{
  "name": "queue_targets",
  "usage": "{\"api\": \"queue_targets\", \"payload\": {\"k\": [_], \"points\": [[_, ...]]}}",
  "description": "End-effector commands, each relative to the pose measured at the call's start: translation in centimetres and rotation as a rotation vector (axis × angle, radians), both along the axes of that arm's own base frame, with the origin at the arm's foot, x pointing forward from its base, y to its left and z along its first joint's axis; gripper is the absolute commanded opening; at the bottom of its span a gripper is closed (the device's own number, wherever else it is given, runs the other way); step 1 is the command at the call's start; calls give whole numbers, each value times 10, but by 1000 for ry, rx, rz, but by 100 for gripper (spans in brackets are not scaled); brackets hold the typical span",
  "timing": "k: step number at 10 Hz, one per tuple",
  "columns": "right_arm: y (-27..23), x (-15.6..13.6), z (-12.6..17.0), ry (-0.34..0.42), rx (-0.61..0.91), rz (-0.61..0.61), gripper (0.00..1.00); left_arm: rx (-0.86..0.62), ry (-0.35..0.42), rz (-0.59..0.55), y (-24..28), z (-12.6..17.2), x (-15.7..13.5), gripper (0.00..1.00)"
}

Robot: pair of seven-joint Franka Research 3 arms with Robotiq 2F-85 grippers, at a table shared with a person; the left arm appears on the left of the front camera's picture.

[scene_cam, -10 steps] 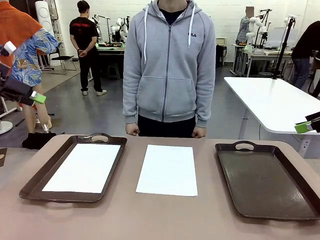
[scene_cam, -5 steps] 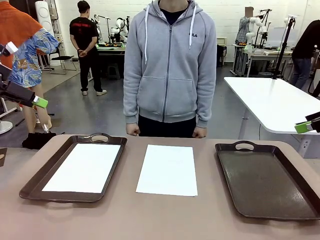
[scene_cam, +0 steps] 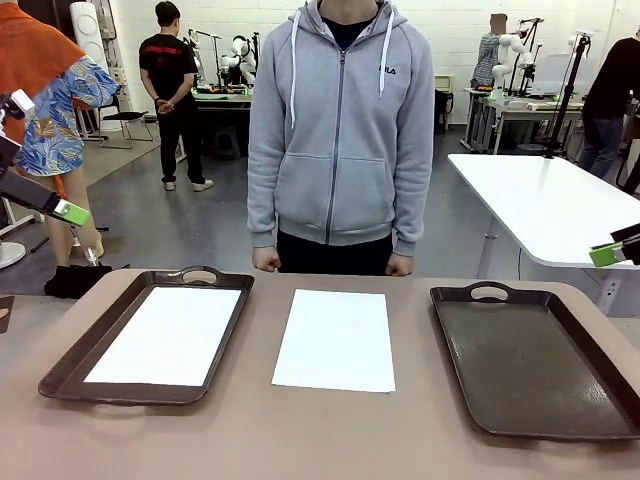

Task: Sort the A4 documents.
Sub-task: Receive the A4 Paper.

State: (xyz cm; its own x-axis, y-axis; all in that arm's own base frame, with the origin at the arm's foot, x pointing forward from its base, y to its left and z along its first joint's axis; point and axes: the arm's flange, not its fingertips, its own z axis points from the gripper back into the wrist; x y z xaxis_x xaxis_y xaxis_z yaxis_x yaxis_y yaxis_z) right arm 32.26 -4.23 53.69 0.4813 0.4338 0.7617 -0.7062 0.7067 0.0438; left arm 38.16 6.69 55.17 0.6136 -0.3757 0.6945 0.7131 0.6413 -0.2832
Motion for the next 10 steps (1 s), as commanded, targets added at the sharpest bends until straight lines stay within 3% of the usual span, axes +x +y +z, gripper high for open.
{"api": "queue_targets", "payload": {"k": [1,5,6,10], "points": [[0,2,-2,0,17,15,100,-15,-10,-24,6,-2,4,100],[0,2,-2,0,17,15,100,-81,-13,13,8,-4,4,100],[0,2,-2,0,17,15,100,-19,7,12,3,-2,3,100],[0,2,-2,0,17,15,100,-19,7,12,3,-2,3,100]]}}
